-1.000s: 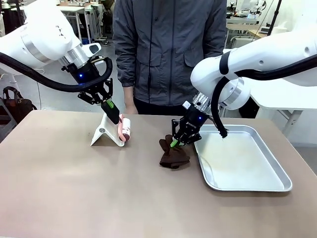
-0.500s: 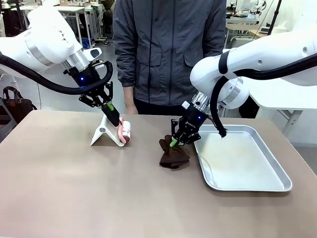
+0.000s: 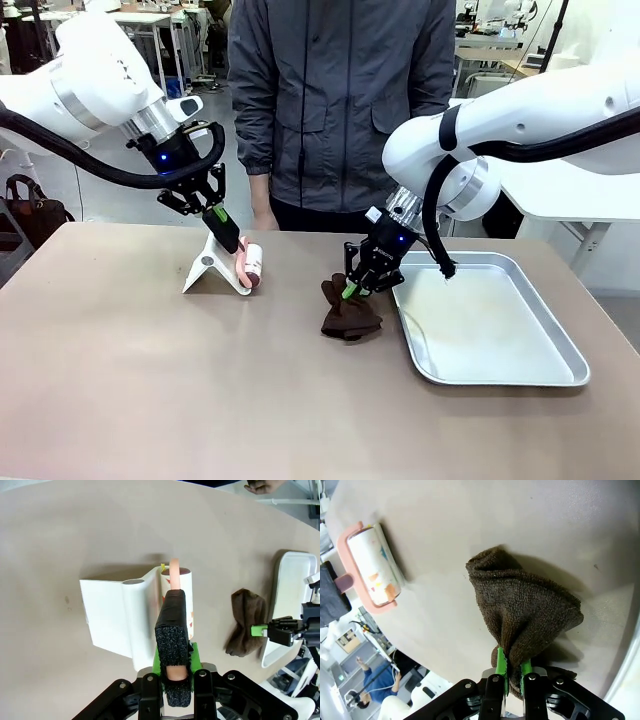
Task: Clean the surface of the table.
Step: Return the Lint Roller and towel to their original positions.
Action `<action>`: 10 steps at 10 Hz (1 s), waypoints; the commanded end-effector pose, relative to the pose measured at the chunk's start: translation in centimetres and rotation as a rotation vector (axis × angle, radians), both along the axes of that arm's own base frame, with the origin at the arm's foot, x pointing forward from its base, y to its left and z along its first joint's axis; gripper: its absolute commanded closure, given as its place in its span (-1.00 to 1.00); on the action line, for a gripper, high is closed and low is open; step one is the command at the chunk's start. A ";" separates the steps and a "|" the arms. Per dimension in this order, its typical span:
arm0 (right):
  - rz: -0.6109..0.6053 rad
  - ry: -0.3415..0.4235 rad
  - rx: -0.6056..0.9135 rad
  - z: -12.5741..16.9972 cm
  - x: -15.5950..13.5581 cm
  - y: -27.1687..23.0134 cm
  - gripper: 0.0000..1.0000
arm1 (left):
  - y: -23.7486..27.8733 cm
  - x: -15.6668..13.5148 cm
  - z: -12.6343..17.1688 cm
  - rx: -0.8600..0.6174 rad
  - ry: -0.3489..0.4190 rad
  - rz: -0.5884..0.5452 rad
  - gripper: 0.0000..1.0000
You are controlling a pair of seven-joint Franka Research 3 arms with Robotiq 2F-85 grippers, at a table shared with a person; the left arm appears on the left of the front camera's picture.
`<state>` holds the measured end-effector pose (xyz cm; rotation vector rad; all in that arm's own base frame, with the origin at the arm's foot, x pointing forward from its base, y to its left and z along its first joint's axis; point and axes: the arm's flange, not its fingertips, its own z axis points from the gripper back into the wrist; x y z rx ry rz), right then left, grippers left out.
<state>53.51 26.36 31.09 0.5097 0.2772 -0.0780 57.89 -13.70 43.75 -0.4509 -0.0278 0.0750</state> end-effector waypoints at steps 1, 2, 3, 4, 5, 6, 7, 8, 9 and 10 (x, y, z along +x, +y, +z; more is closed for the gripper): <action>-0.003 0.027 -0.027 0.4 0.7 0.4 0.76 | 1.4 -0.2 -0.7 0.009 0.011 0.024 0.54; -0.004 0.029 -0.024 0.4 0.7 0.4 0.76 | 1.8 -0.1 -1.0 0.013 0.022 0.026 0.54; -0.004 0.024 -0.024 0.5 0.7 0.4 0.76 | 1.9 0.0 -1.4 0.018 0.032 0.027 0.54; 0.000 0.018 -0.025 0.5 0.6 0.5 0.76 | 1.9 0.1 -1.7 0.020 0.037 0.020 0.54; 0.004 0.016 -0.027 0.6 0.6 0.6 0.76 | 1.8 0.2 -1.8 0.016 0.040 0.017 0.54; 0.008 0.014 -0.028 0.5 0.6 0.6 0.76 | 1.4 0.1 -1.7 0.013 0.037 0.020 0.54; 0.009 0.016 -0.028 0.5 0.7 0.7 0.76 | 1.3 0.0 -1.6 0.019 0.040 0.025 0.54; 0.012 0.019 -0.026 0.4 0.7 0.7 0.76 | 1.6 0.1 -1.7 0.028 0.037 0.048 0.54; 0.014 0.021 -0.029 0.4 0.7 0.8 0.76 | 1.9 0.1 -1.8 0.036 0.036 0.048 0.54; 0.017 0.020 -0.032 0.4 0.7 0.8 0.76 | 2.0 0.2 -2.1 0.045 0.044 0.049 0.54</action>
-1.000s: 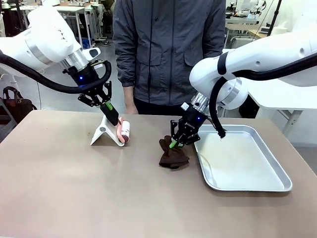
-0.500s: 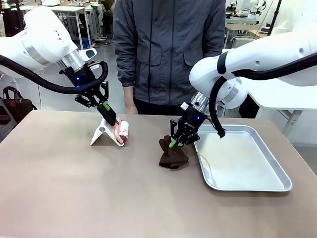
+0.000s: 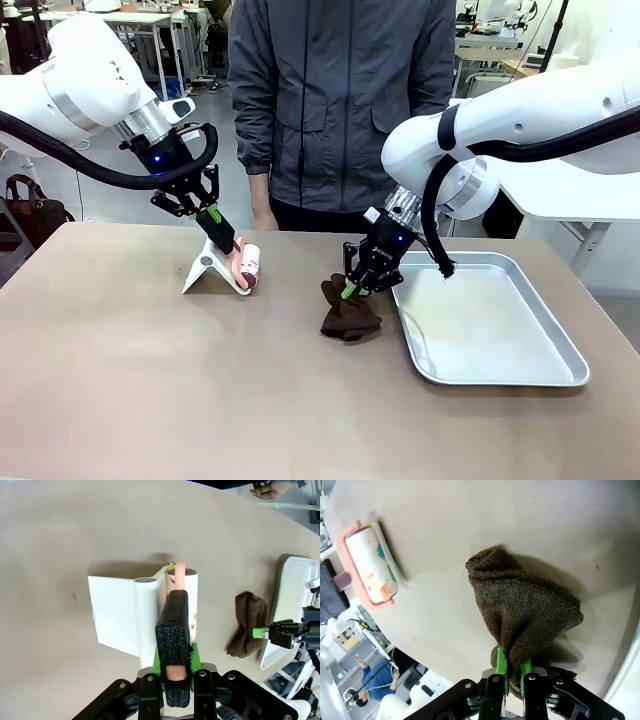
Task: Clean the surface of the table.
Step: Return the Lint Roller and towel to their original positions.
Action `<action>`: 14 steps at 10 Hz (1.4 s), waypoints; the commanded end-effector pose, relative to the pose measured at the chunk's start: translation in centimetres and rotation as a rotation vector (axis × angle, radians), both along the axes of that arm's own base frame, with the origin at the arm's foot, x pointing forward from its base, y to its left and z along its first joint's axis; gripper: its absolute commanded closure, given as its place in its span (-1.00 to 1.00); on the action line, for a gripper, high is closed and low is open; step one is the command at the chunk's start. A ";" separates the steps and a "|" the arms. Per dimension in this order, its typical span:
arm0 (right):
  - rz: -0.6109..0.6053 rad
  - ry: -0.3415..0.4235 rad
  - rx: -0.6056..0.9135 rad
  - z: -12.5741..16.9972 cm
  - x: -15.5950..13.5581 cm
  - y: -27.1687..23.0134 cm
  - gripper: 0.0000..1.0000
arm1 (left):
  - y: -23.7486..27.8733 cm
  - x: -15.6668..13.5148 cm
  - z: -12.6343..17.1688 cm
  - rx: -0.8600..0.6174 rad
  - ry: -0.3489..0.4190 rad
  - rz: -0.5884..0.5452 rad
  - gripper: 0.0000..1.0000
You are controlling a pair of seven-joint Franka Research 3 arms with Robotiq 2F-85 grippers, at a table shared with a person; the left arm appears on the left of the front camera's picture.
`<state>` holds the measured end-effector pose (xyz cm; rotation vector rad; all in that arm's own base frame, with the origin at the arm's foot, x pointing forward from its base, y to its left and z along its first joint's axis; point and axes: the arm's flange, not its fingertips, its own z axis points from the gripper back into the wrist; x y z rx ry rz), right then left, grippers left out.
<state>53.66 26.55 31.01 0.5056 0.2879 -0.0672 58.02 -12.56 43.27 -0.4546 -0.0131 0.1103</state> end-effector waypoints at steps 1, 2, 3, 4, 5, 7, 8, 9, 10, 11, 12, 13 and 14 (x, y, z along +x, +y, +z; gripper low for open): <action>0.009 0.016 -0.031 0.4 0.6 0.6 0.76 | 0.9 0.2 -2.0 0.066 0.031 0.024 0.41; 0.017 0.022 -0.025 0.4 0.6 0.6 0.04 | 0.9 0.4 -2.3 0.079 0.038 0.047 -0.59; 0.030 0.025 -0.022 0.3 0.5 0.6 -0.36 | 1.2 0.6 -2.5 0.084 0.045 0.047 -0.71; 0.030 0.032 -0.018 0.2 0.6 0.5 -1.00 | 1.6 0.6 -2.4 0.081 0.045 0.061 -1.00; 0.032 0.038 -0.013 0.1 0.7 0.4 -1.00 | 1.9 0.4 -2.2 0.071 0.039 0.069 -1.00; 0.037 0.040 -0.012 0.0 0.7 0.5 -0.85 | 2.4 0.2 -1.9 0.057 0.029 0.081 -1.00; 0.040 0.044 -0.010 -0.1 0.8 0.5 -1.00 | 2.5 0.1 -1.8 0.055 0.026 0.082 -1.00; 0.045 0.042 -0.003 0.0 0.8 0.5 -1.00 | 2.6 -0.2 -1.7 0.040 0.020 0.053 -1.00; 0.048 0.042 0.003 0.0 0.9 0.5 -1.00 | 2.5 -0.5 -1.7 0.032 0.012 0.036 -1.00; 0.060 0.046 0.015 0.1 0.9 0.5 -1.00 | 2.6 -0.9 -1.5 0.015 0.004 0.016 -1.00; 0.068 0.043 0.035 0.2 0.9 0.4 -1.00 | 2.9 -1.5 -1.3 -0.014 -0.001 -0.022 -1.00; 0.117 0.032 0.103 0.6 0.6 0.1 -1.00 | 3.6 -2.4 -0.7 -0.054 -0.004 -0.040 -1.00; 0.132 0.001 0.165 1.3 0.0 -0.4 -1.00 | 4.3 -3.9 -0.1 -0.103 -0.011 -0.063 -1.00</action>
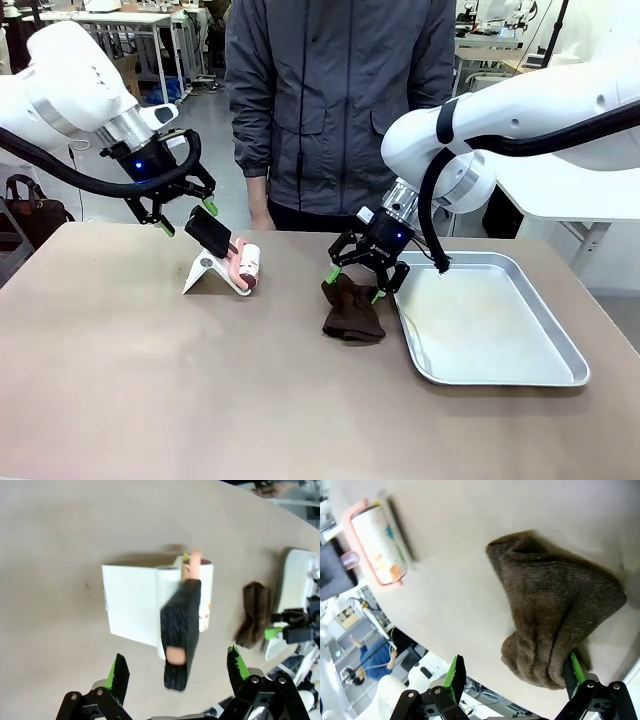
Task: Clean the surface of the table.
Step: Return the Lint Roller and towel to their original positions.
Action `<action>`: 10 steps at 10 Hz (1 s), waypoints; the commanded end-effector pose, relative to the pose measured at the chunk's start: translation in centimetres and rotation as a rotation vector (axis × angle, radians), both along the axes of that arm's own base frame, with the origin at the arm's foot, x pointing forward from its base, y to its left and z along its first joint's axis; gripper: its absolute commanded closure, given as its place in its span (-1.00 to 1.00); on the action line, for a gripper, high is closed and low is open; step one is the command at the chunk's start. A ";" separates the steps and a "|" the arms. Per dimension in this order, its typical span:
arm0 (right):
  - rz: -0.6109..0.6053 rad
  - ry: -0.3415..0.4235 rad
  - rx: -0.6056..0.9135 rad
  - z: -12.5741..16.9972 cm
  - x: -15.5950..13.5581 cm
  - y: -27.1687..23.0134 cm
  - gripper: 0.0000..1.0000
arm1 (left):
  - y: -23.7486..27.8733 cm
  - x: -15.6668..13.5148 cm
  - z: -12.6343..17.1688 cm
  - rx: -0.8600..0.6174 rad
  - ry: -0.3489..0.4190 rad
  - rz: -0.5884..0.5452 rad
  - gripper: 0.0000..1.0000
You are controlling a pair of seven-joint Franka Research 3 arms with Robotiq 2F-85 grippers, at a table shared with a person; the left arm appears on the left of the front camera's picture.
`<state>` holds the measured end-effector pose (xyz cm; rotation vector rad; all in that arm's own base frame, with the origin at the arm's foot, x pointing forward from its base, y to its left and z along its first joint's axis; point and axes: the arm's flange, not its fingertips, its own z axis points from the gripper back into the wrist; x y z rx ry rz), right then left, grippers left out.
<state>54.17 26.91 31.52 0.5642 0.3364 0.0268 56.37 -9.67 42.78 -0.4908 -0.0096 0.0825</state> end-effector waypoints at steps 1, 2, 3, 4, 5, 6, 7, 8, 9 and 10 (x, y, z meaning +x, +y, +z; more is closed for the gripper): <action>0.063 -0.040 0.145 1.8 -1.3 -1.7 -1.00 | 2.2 -4.3 1.1 -0.114 -0.023 -0.084 -1.00; 0.078 -0.061 0.176 3.1 -2.3 -3.0 -1.00 | 3.1 -6.7 1.5 -0.139 -0.018 -0.093 -1.00; 0.126 -0.080 0.229 4.7 -4.0 -4.6 -1.00 | 4.0 -9.6 1.7 -0.177 0.006 -0.086 -1.00; 0.234 -0.065 0.308 5.8 -5.8 -5.7 -1.00 | 4.6 -12.2 1.4 -0.214 0.045 -0.102 -1.00; 0.299 -0.054 0.367 6.3 -7.7 -6.7 -1.00 | 5.3 -15.0 0.7 -0.262 0.008 -0.157 -1.00; 0.329 -0.059 0.412 6.6 -9.6 -7.9 -1.00 | 6.2 -17.4 -0.3 -0.310 -0.024 -0.198 -1.00; 0.337 -0.080 0.443 6.6 -11.6 -9.6 -1.00 | 7.2 -19.2 -1.6 -0.363 -0.055 -0.229 -1.00; 0.313 -0.108 0.507 6.4 -13.6 -12.0 -1.00 | 8.5 -19.9 -3.3 -0.458 -0.071 -0.224 -1.00; 0.293 -0.124 0.627 5.9 -15.0 -14.4 -1.00 | 9.5 -19.7 -5.1 -0.565 -0.098 -0.221 -1.00; 0.197 -0.136 0.796 4.9 -15.9 -16.5 -1.00 | 10.7 -19.2 -6.9 -0.697 -0.144 -0.256 -1.00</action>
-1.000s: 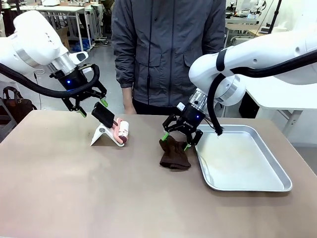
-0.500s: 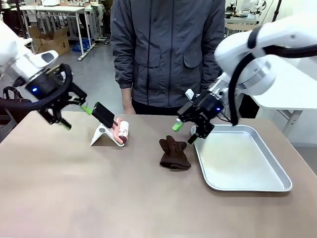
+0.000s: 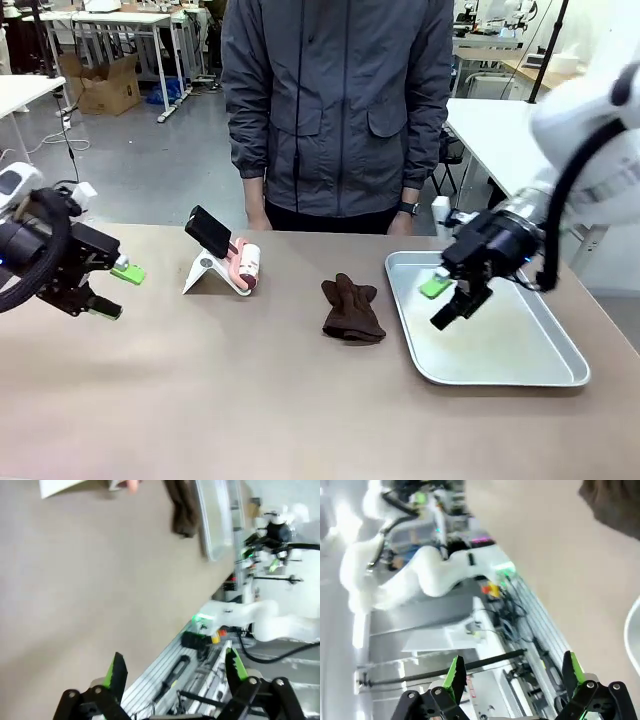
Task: Clean the surface of the table.
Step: Return the Lint Roller and towel to their original positions.
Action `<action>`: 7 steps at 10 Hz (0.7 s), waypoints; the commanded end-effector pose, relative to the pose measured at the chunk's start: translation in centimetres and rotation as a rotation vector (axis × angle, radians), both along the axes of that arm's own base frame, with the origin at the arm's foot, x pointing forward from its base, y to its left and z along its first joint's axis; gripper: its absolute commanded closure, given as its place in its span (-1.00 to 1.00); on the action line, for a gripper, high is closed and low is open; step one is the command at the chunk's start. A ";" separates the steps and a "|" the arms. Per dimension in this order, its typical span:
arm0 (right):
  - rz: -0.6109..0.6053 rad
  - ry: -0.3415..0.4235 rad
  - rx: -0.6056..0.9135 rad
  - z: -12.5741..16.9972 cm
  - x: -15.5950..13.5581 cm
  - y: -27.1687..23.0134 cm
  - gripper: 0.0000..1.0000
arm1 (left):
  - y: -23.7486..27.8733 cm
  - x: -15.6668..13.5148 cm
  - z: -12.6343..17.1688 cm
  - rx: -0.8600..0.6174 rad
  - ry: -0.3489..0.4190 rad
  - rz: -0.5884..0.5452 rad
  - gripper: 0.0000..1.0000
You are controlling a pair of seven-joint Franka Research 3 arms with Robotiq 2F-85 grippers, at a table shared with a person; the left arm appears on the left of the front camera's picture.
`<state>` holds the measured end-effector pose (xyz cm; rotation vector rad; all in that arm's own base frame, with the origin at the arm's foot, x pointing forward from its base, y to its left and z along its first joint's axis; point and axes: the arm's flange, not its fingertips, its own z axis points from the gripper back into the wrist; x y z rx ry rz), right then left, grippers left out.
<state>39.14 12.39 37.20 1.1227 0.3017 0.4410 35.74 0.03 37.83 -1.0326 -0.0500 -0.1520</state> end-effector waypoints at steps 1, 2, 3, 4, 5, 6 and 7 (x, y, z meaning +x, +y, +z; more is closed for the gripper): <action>-0.151 0.048 0.323 -2.1 -1.2 -4.0 -1.00 | 2.3 1.8 -3.1 -0.267 -0.046 -0.029 -1.00; -0.233 0.092 0.439 -3.5 -1.2 -5.9 -1.00 | 3.9 2.0 -3.6 -0.392 -0.086 0.027 -1.00; -0.353 0.137 0.500 -4.4 -1.2 -7.1 -1.00 | 5.2 2.3 -4.1 -0.492 -0.089 0.106 -1.00; -0.644 0.184 0.525 -4.9 -1.3 -8.0 -1.00 | 6.6 2.5 -4.9 -0.541 -0.082 0.140 -1.00; -0.791 0.195 0.514 -4.8 -1.7 -8.4 -1.00 | 8.3 2.9 -5.8 -0.553 -0.026 0.222 -1.00; -0.884 0.186 0.477 -4.3 -1.9 -8.3 -1.00 | 5.8 1.4 -4.1 -0.460 -0.078 0.123 -1.00; -0.962 0.162 0.446 -3.9 -2.0 -8.1 -1.00 | 5.8 1.4 -4.1 -0.460 -0.078 0.123 -1.00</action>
